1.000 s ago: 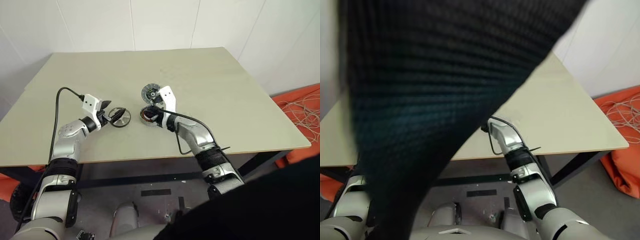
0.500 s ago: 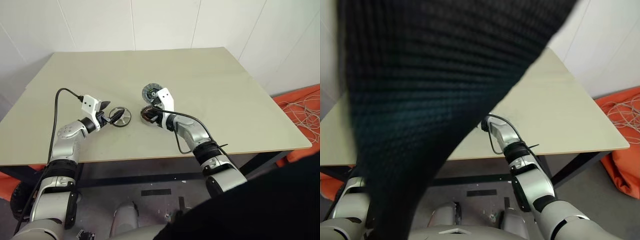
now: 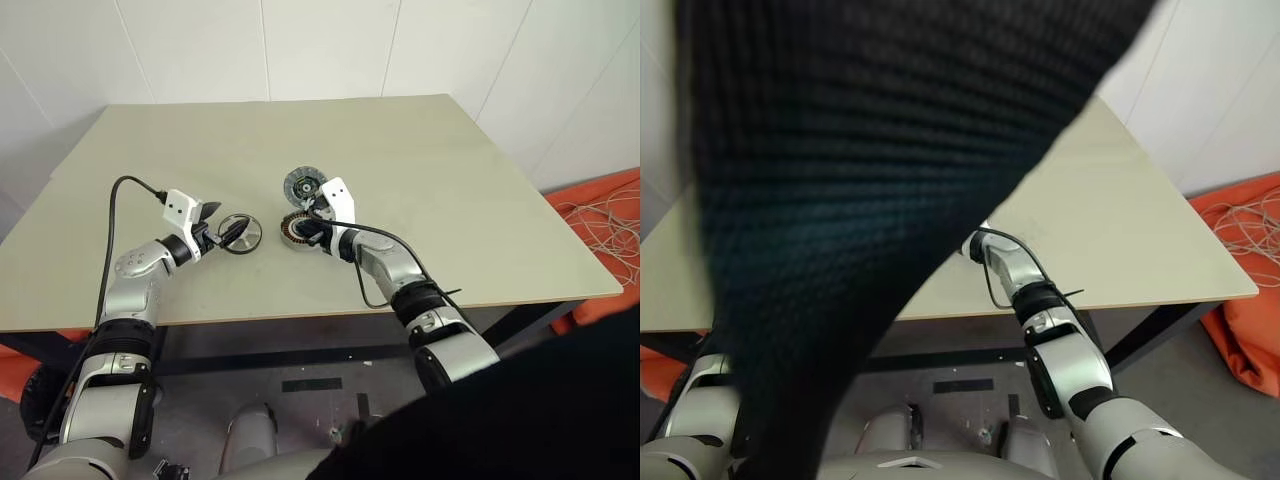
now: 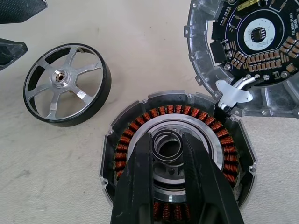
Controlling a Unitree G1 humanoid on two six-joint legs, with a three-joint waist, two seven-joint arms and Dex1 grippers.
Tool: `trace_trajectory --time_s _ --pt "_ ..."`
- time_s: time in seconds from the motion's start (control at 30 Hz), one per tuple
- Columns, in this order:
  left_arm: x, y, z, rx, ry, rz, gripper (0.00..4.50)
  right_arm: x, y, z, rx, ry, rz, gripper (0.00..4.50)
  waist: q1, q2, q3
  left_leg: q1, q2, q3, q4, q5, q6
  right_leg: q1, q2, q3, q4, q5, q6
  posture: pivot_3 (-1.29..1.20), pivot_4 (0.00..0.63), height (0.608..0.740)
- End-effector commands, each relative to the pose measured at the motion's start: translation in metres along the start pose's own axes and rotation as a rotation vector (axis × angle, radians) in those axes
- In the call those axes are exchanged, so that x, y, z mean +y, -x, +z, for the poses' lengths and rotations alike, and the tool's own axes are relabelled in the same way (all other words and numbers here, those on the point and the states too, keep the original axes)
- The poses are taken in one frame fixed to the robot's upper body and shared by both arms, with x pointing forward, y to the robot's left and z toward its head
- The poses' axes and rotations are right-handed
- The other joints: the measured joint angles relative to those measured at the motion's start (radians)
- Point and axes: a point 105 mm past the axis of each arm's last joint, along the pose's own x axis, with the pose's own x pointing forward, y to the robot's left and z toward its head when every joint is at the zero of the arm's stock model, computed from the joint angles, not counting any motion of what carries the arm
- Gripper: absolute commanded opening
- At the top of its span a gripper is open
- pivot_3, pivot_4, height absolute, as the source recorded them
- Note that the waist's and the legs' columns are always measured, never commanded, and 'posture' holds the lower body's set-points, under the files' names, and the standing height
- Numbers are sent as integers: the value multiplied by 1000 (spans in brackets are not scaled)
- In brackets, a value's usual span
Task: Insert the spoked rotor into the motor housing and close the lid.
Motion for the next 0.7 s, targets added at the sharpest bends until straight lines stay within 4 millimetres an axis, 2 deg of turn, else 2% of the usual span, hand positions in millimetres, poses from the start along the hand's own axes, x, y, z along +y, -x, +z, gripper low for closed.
trace_trajectory --time_s 0.03,0.2,0.4,0.47,0.7 --pt "1 0 15 -44 -34 -1 4421 -1 -1 17 -51 24 -2 576 0 0 0 0 0 0 0 0 0 0 0 0 0 0 0 0 0 740" --pt "2 1 15 -45 -35 4 4421 -4 -1 17 -50 24 -15 576 0 0 0 0 0 0 0 0 0 0 0 0 0 0 0 0 0 740" --pt "2 1 15 -45 -36 8 4421 -8 0 16 -51 44 -37 2634 0 0 0 0 0 0 0 0 0 0 0 0 0 0 0 0 0 740" --pt "2 1 15 -45 -36 8 4421 -8 1 19 -63 53 -32 3134 1 0 0 0 0 0 0 0 0 0 0 0 0 0 0 0 0 740" --pt "2 0 14 -44 -33 6 4421 -5 3 30 -113 52 -11 3134 0 0 0 0 0 0 1 0 0 0 0 0 0 0 0 0 0 740"
